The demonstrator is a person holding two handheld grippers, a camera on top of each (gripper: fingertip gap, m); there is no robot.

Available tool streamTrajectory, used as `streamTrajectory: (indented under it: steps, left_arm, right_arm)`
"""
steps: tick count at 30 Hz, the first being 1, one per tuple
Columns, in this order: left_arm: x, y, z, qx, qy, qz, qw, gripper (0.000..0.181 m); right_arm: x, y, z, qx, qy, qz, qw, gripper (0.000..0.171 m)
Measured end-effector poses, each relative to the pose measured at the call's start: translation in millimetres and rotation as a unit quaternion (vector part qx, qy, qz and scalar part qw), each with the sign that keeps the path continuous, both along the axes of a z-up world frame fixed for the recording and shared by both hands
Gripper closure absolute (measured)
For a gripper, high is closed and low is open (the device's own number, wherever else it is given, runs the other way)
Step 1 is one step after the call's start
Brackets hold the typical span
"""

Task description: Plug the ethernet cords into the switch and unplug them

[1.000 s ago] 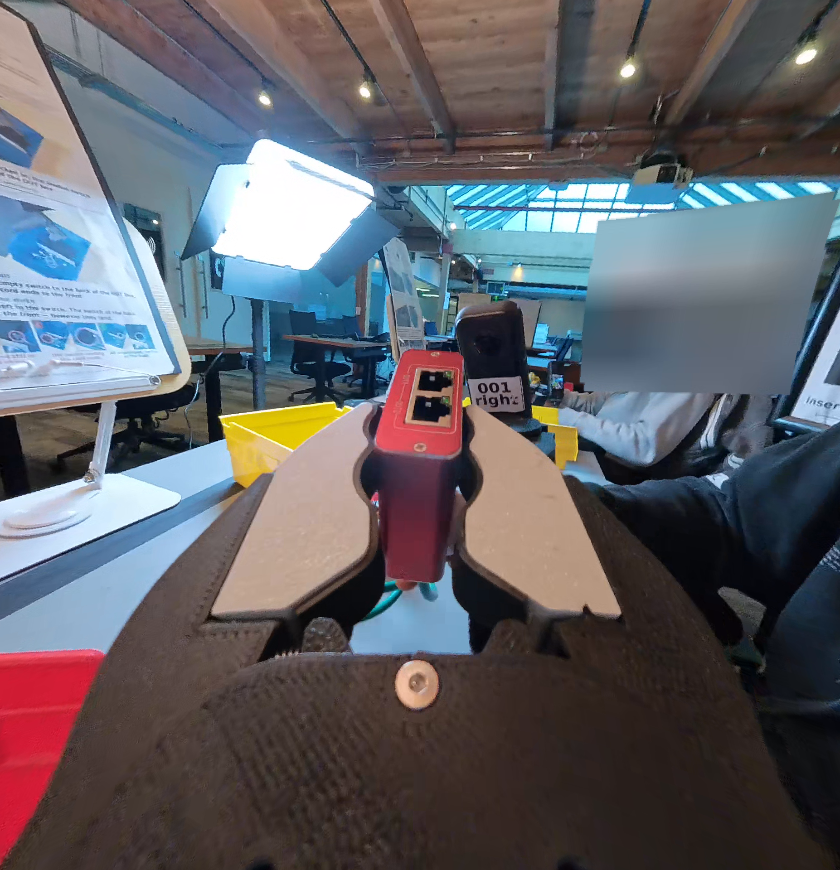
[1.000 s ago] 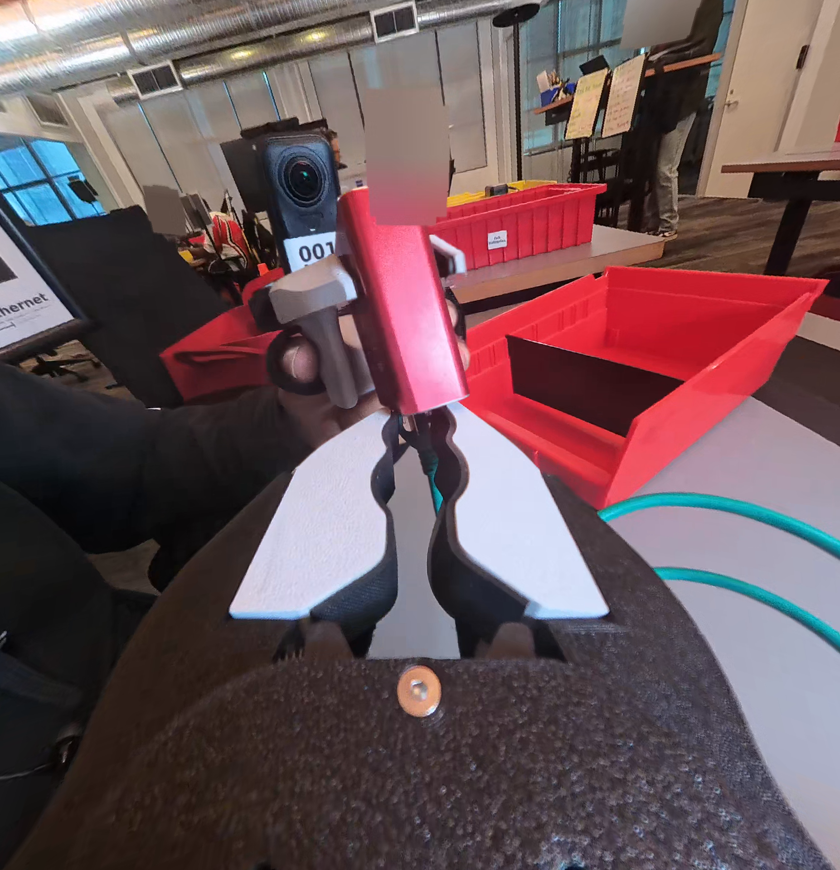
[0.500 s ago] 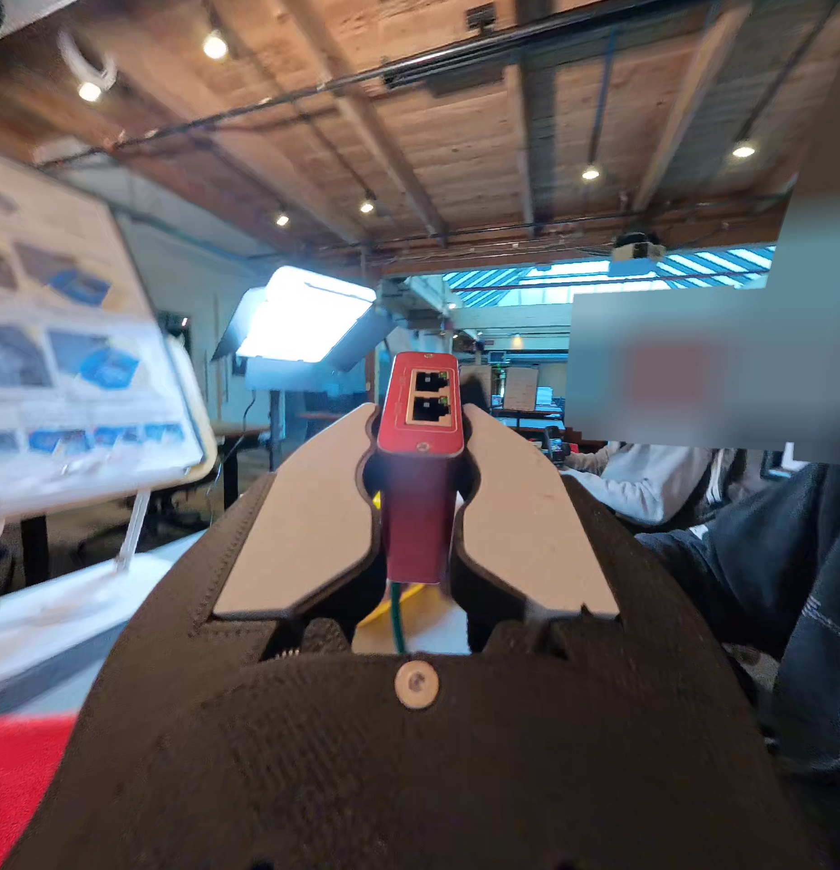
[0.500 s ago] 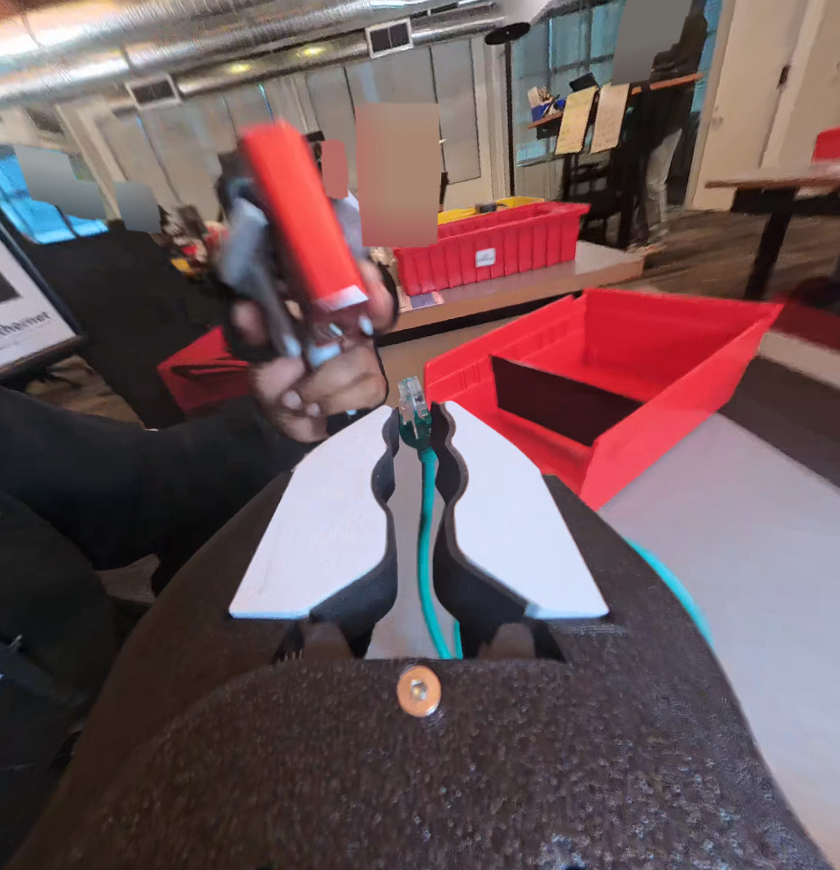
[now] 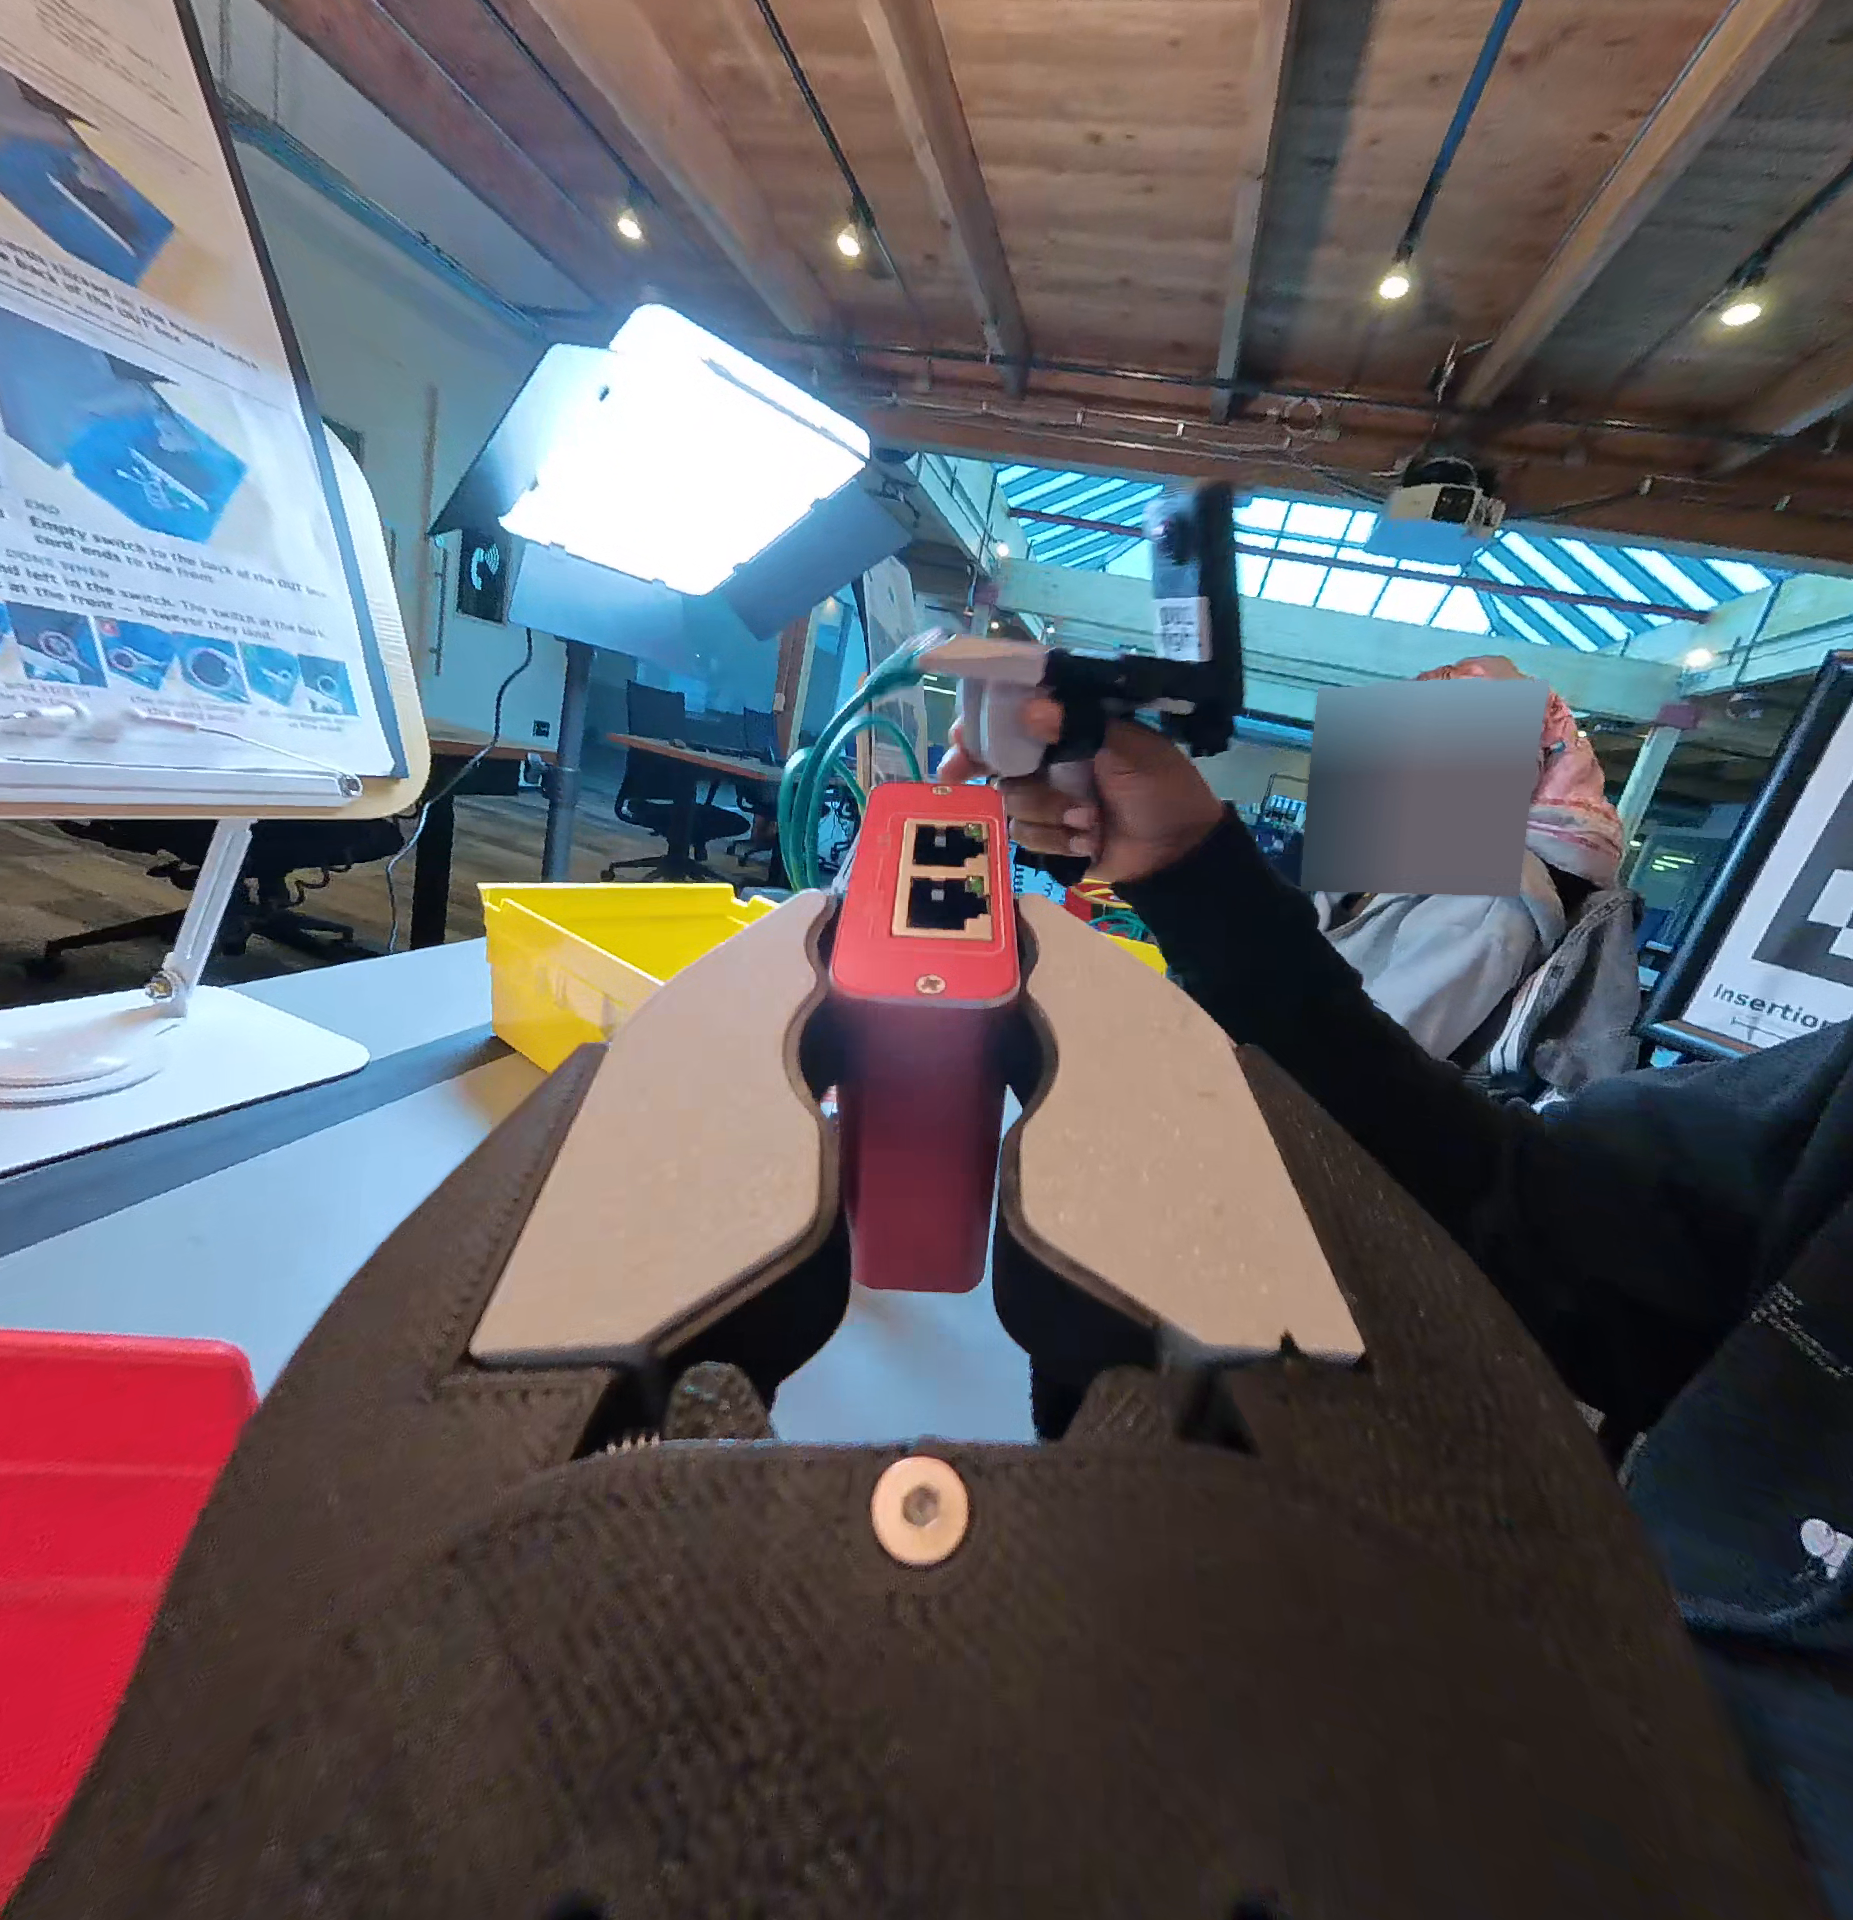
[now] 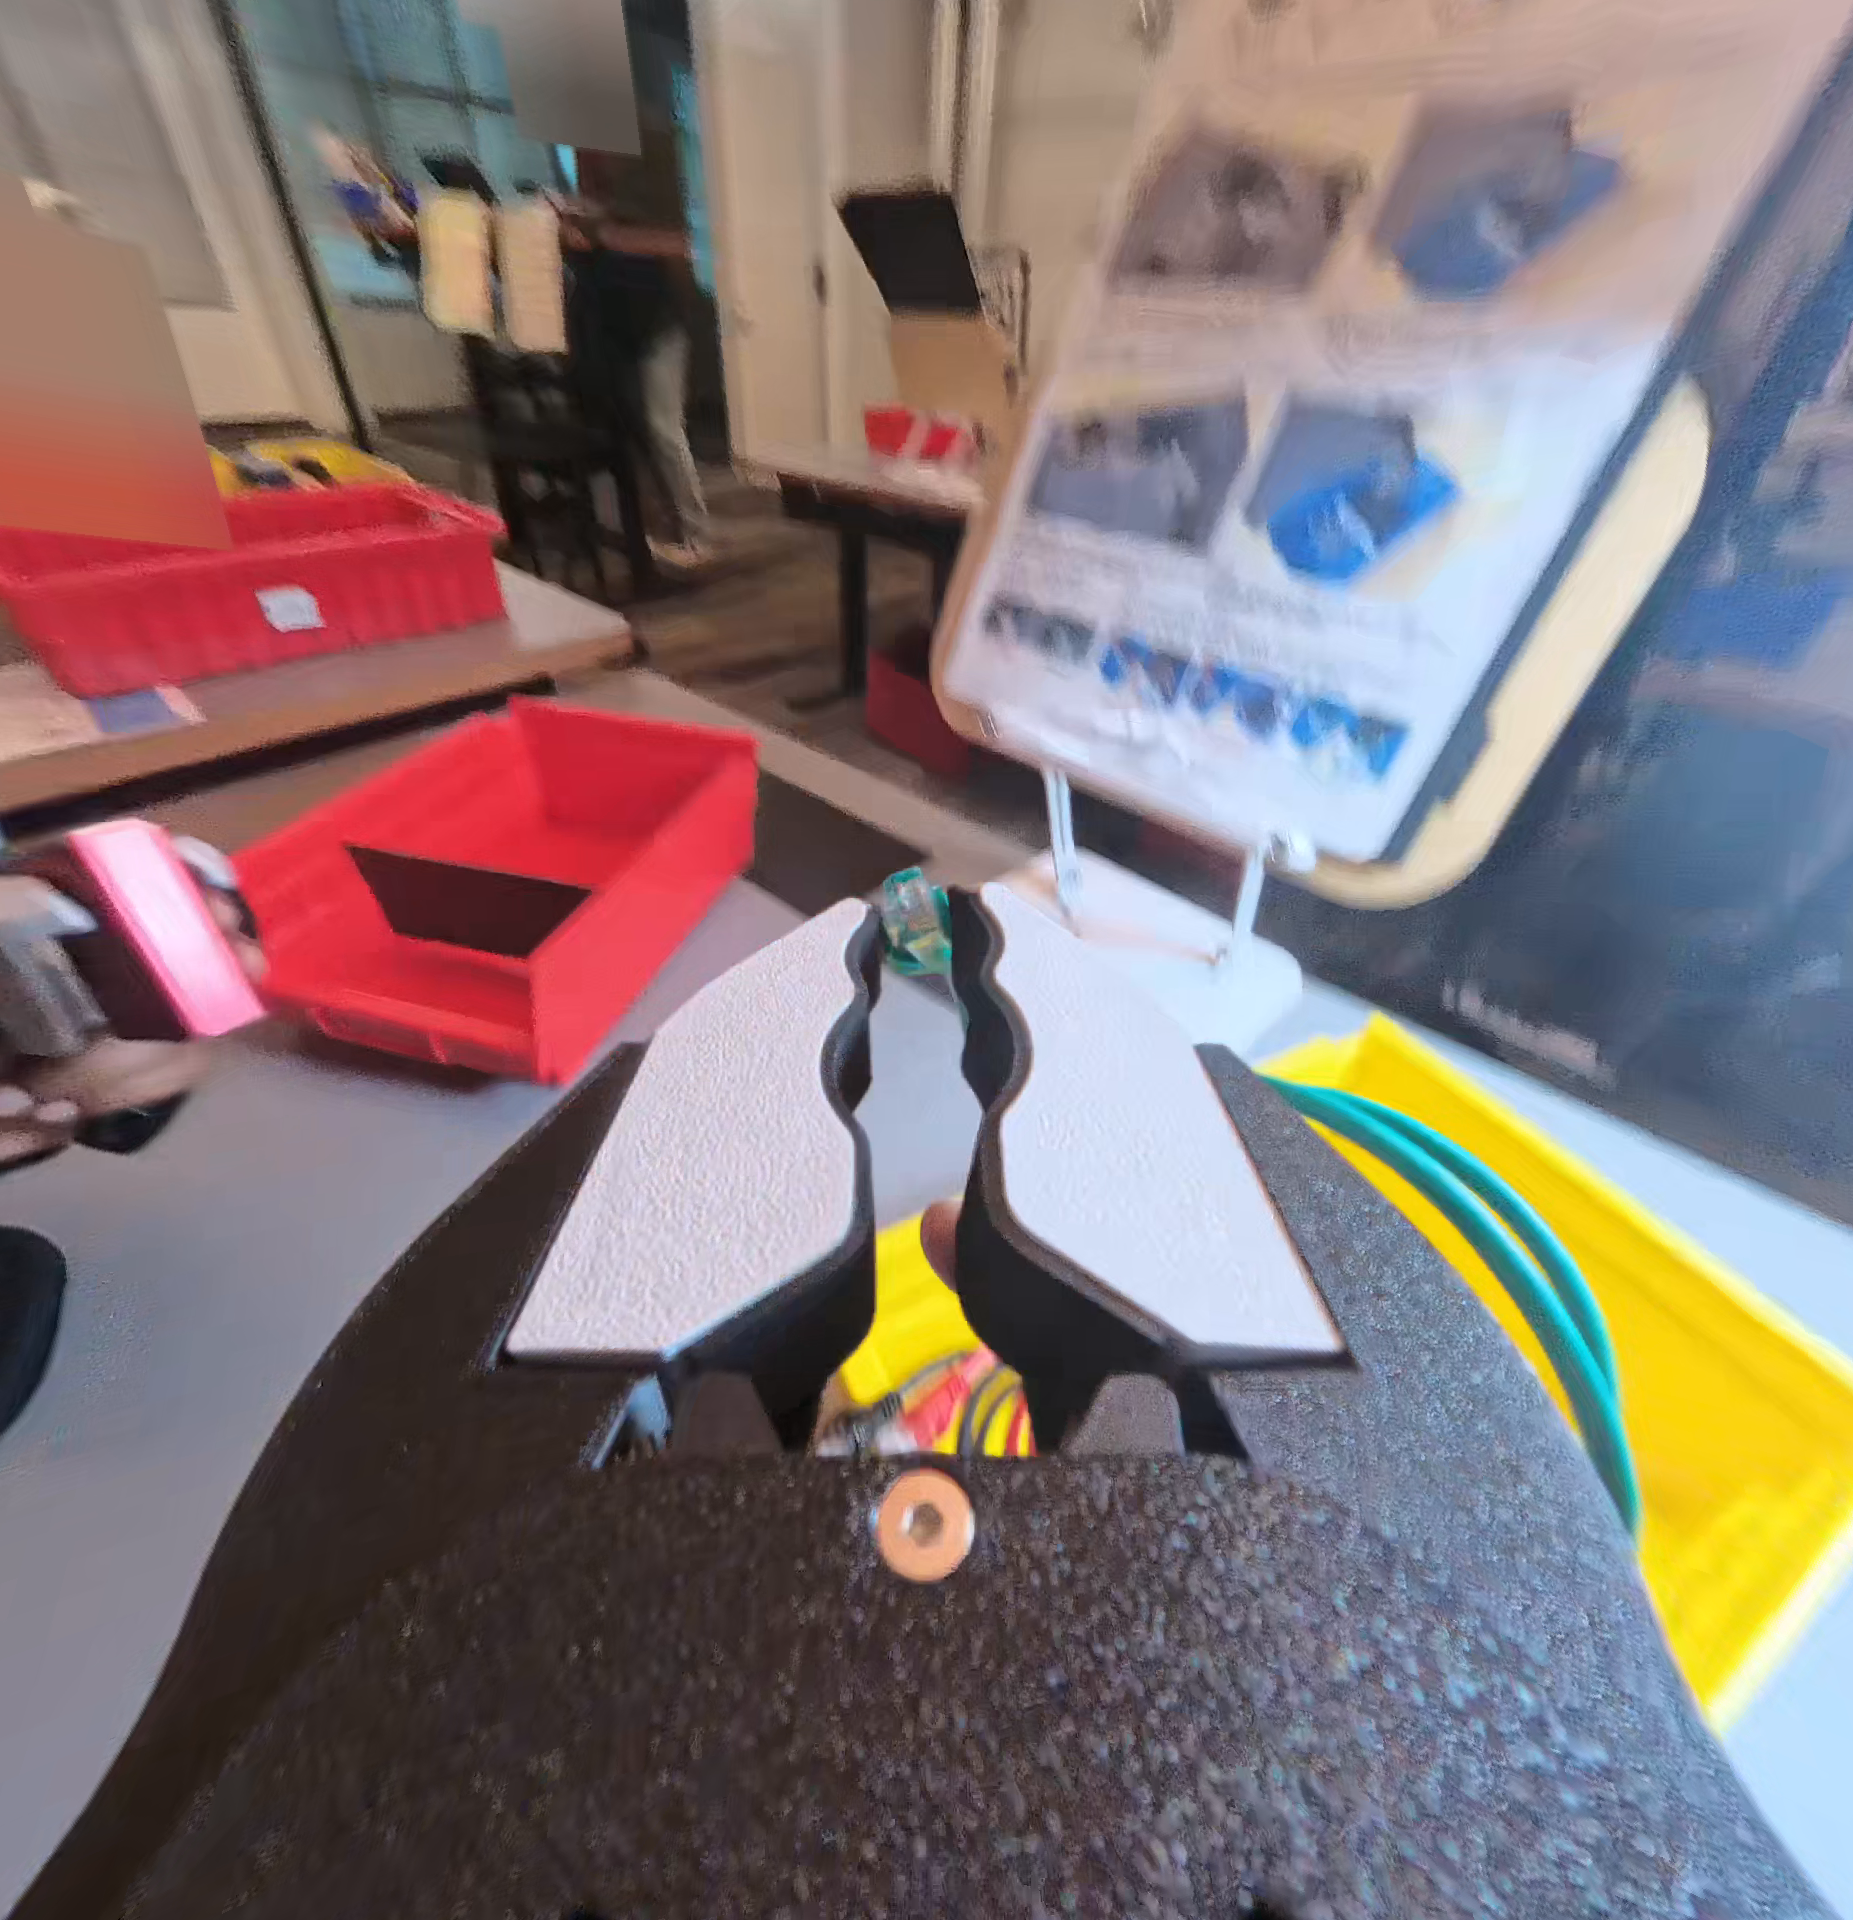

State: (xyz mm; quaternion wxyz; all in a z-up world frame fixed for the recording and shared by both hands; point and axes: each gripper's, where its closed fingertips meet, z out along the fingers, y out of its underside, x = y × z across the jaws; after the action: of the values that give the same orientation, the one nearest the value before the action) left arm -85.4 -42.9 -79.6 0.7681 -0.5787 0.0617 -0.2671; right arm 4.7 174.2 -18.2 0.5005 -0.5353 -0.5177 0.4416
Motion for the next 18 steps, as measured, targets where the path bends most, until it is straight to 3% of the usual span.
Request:
streamTrajectory:
  steps: [5, 8, 11, 14, 18]
  left_arm:
    - [0.2, 6.6, -11.0, -0.02, 0.003, -0.002, 1.0, 0.153]
    - [-2.2, 12.4, -21.0, -0.041, -0.002, -0.003, 0.999, 0.153]
    - [-5.1, 16.8, -29.5, -0.056, -0.008, -0.001, 0.998, 0.152]
    - [-4.8, 19.0, -34.1, -0.064, -0.012, -0.006, 0.998, 0.153]
    - [2.4, 19.0, -33.1, -0.067, -0.013, -0.026, 0.997, 0.153]
  right_arm:
    - [-9.4, 52.5, -92.5, -0.085, -0.144, -0.029, 0.986, 0.157]
    - [-7.9, 77.3, -109.9, -0.061, -0.176, -0.086, 0.979, 0.144]
    - [-1.7, 86.6, -100.4, -0.028, -0.169, -0.115, 0.978, 0.13]
    - [2.0, 76.5, -68.5, 0.002, -0.112, -0.11, 0.988, 0.129]
    - [-10.0, 9.4, -30.1, 0.033, -0.037, 0.019, 0.999, 0.134]
